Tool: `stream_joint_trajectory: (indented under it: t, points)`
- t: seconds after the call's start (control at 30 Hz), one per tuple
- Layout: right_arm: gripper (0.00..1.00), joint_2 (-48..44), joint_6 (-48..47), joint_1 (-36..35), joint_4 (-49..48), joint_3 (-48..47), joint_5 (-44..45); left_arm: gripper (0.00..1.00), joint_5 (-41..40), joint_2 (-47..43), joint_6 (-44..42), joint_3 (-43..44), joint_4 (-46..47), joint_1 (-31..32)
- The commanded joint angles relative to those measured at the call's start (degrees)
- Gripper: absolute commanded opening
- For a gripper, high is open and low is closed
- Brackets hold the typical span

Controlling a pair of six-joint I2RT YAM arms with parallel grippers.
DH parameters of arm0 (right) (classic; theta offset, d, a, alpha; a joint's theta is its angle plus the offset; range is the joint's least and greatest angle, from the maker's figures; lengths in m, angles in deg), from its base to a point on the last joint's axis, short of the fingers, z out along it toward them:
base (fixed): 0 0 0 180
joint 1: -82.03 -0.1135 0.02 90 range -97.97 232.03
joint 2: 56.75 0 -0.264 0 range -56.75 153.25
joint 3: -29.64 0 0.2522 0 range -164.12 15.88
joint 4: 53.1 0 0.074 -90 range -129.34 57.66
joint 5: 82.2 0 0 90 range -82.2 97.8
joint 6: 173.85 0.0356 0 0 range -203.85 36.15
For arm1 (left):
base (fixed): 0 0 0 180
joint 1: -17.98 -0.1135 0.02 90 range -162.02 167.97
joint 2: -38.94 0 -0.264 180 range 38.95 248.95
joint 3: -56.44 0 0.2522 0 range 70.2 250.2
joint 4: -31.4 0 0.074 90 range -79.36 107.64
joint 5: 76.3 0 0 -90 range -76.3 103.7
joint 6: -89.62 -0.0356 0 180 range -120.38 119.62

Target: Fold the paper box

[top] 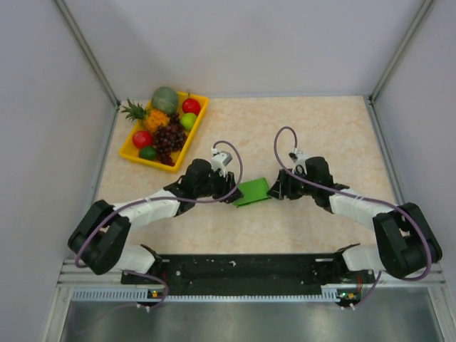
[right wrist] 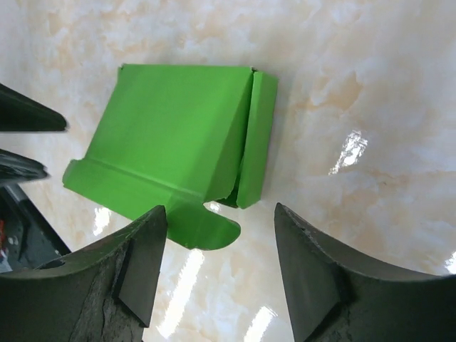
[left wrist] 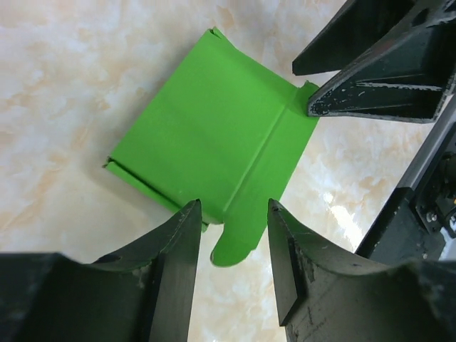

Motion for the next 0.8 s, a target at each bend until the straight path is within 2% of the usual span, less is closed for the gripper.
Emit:
stream_joint_trajectory:
  t: [0.0, 0.1, 0.27, 0.43, 0.53, 0.63, 0.77]
  points:
    - [0.62, -3.9, -8.9, -0.5, 7.1, -2.1, 0.1, 0.48, -2.2, -8.1, -8.7, 1.1, -11.1, -0.4]
    - [0.63, -6.9, -9.5, -0.8, 4.9, -0.6, 2.1, 0.51, -2.6, -9.8, -11.6, -1.3, -10.1, -0.4]
    - [0.59, -4.8, -8.4, -1.4, 6.0, -3.2, 2.8, 0.39, -2.7, -6.0, -9.0, 2.4, -11.3, -0.3]
    - [0.57, -2.2, -7.5, -1.4, 2.9, -2.6, 2.6, 0.45, -7.8, -6.0, -7.9, 5.3, -11.1, 1.3]
    - [0.55, -0.8, -7.1, -1.6, 2.6, -2.4, 2.5, 0.39, -10.1, -3.9, -8.9, 8.6, -14.1, 2.7]
    - [0.55, -1.0, -7.2, -1.6, 2.4, -1.8, 3.2, 0.29, -10.2, -5.2, -8.1, 8.6, -13.1, 3.5]
    - [0.54, -0.3, -7.4, -1.7, 2.9, -2.5, 3.2, 0.32, -9.1, -4.4, -6.8, 9.6, -10.1, 4.2]
